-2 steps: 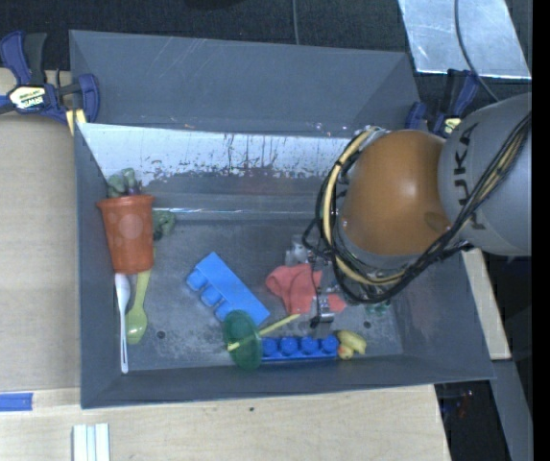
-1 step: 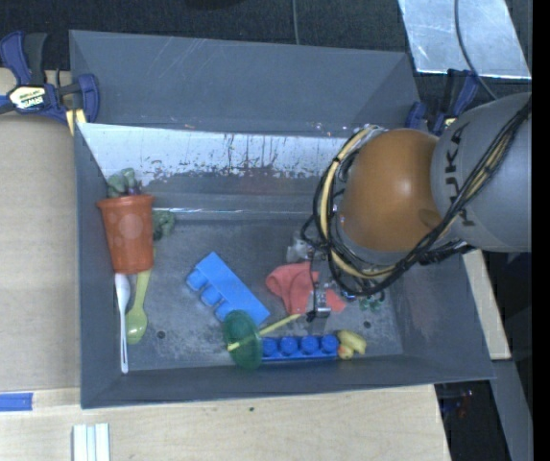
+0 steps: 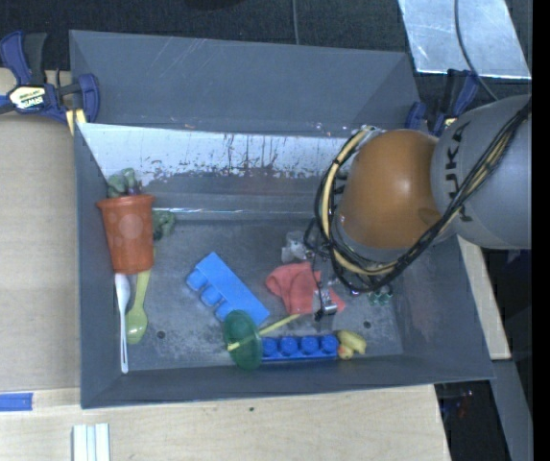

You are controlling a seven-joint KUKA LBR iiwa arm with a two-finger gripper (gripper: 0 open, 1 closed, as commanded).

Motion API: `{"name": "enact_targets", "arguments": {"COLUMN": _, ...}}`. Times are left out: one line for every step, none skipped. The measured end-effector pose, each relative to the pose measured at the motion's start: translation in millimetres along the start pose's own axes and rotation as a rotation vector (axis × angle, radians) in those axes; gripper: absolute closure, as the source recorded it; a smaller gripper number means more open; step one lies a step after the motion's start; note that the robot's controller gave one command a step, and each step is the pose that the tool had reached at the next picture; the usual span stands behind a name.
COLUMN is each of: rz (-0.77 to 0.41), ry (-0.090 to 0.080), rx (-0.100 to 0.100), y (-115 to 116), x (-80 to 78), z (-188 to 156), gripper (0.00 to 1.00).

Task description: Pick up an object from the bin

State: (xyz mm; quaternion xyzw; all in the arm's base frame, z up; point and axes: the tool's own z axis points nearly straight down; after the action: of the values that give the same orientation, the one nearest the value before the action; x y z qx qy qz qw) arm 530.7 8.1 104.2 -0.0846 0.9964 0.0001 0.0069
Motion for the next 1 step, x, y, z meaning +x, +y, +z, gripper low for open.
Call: {"name": "enact_targets", "arguments": {"rz": 0.211, "ry": -0.001, "rx": 0.0, "y": -29.2, "x": 14.4, "z": 26.7, "gripper": 1.0}}
